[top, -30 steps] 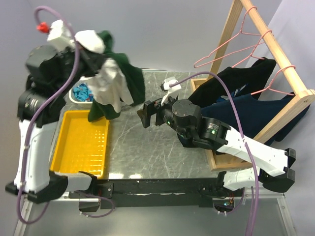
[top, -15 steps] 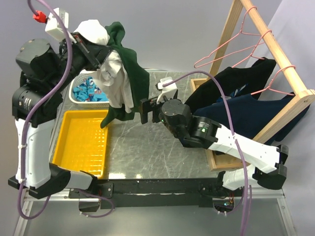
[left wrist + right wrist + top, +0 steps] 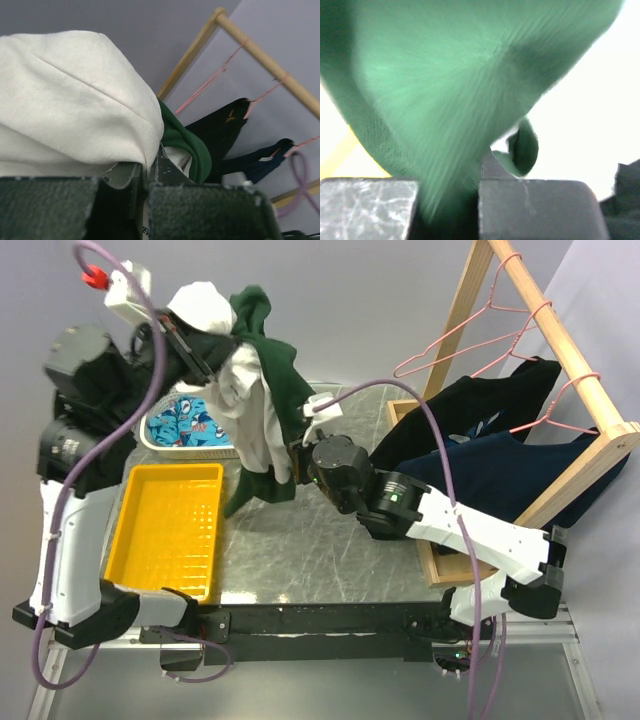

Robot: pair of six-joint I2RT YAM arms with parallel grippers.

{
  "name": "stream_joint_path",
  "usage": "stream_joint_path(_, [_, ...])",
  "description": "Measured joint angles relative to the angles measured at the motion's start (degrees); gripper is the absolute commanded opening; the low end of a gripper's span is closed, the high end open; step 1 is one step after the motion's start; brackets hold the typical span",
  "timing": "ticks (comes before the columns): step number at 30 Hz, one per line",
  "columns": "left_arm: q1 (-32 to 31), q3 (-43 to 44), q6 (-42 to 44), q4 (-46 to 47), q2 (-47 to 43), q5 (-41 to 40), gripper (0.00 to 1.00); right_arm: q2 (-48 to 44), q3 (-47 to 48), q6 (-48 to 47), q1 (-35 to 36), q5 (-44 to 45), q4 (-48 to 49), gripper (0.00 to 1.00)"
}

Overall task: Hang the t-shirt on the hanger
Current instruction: Place the T-shirt at the center of the board.

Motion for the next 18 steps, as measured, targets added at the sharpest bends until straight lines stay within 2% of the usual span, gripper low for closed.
stream_joint_path(2, [0.0, -7.3, -0.8, 2.6, -2.2, -2.2, 0.01, -1.1, 1.0, 0.4, 0.0, 1.1, -2.3, 0.00])
stream_joint_path(8, [0.0, -38.6, -5.3, 11.3, -9.9, -9.8, 0.01, -4.3, 8.6, 0.4, -0.1, 1.4, -9.0, 0.00])
stream_joint_path(10, [0.0, -48.3, -7.1, 11.9, -11.4, -11.5, 0.04, -4.1, 12.1, 0.4, -0.1, 0.5, -10.7, 0.00])
stream_joint_path(11, [0.0, -51.6, -7.8, 12.0, -11.9, -12.4, 0.11, -3.4, 13.9, 0.5, -0.1, -0.2, -11.4, 0.00])
stream_joint_path(12, [0.0, -55.1, -8.7, 11.8, -12.5, -13.2, 0.38, -2.8, 14.6, 0.5, 0.0, -1.0, -11.6, 0.00])
stream_joint_path(13, [0.0, -57.8, -9.5, 11.6, -13.2, -13.7, 0.49, -1.5, 14.8, 0.9, 0.1, -2.1, -11.9, 0.00])
stream_joint_path(14, [0.5, -59.6, -9.5, 11.3, -13.9, -14.1, 0.77, 0.2, 14.8, 1.3, 0.3, -3.3, -12.1, 0.00])
stream_joint_path(17, [6.9, -64.7, -9.9, 10.3, -18.6, -16.0, 0.89, 7.5, 14.2, 3.2, 1.9, -7.6, -10.0, 0.01])
stream_joint_path(18, [9.6, -65.4, -9.7, 9.9, -20.0, -16.1, 0.90, 10.6, 13.6, 3.9, 2.5, -9.0, -9.2, 0.06])
